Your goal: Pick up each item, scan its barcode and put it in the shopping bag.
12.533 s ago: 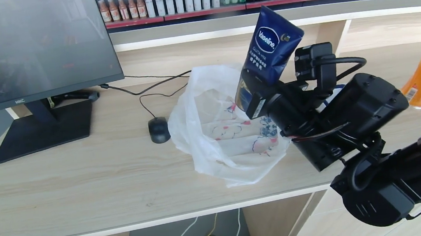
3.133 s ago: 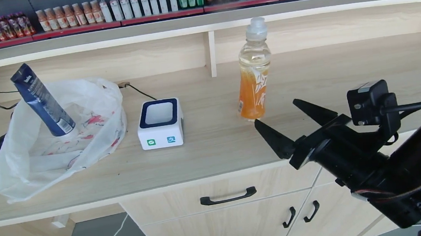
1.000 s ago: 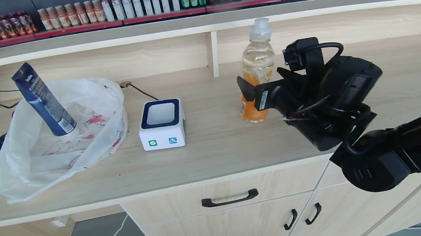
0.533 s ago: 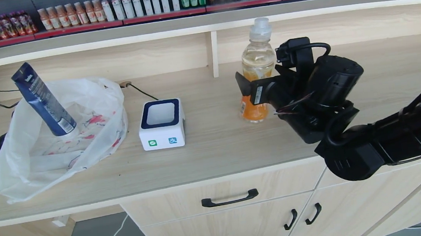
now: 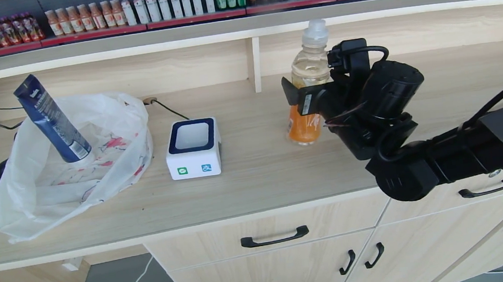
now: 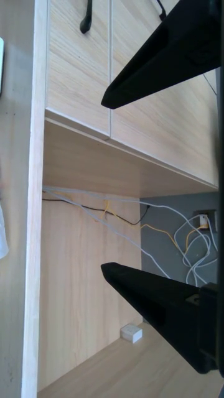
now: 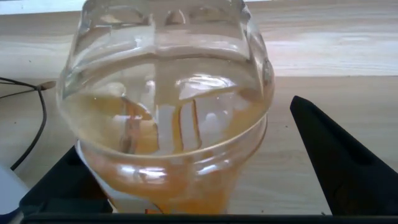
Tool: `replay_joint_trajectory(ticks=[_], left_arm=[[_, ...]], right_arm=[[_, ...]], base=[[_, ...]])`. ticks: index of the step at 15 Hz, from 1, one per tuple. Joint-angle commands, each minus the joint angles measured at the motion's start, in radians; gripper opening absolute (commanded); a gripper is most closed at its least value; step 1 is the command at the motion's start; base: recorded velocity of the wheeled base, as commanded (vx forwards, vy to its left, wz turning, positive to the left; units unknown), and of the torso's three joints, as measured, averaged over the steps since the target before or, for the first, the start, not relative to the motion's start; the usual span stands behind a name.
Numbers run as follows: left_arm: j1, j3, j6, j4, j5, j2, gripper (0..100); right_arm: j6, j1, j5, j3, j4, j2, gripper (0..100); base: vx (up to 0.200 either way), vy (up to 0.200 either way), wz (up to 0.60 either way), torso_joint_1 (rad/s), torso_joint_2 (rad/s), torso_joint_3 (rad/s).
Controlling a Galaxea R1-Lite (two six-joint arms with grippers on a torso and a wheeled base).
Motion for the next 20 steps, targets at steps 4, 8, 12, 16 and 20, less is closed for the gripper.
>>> replay_joint_trajectory(ticks=[4,8,12,16,20], left_arm=[[0.0,0.0,0.0,0.0,0.0,0.0,100],[0.0,0.0,0.0,0.0,0.0,0.0,100],[0.0,0.0,0.0,0.0,0.0,0.0,100],[0.0,0.0,0.0,0.0,0.0,0.0,100],[0.0,0.0,0.0,0.0,0.0,0.0,100]], right_arm=[[-0.014,0.0,0.0,-0.023,0.002,0.025,100],[-0.016,0.0,0.0,-0.025,0.002,0.031,100],[-0.016,0.001,0.0,-0.036,0.002,0.041,100],[-0.017,0.0,0.002,-0.048,0.001,0.038,0],[-0.016,0.0,0.004,-0.06,0.001,0.036,0]], base=[[0.0,0.0,0.0,0.0,0.0,0.0],[0.0,0.0,0.0,0.0,0.0,0.0],[0.0,0.0,0.0,0.0,0.0,0.0],[0.0,0.0,0.0,0.0,0.0,0.0],[0.0,0.0,0.0,0.0,0.0,0.0]])
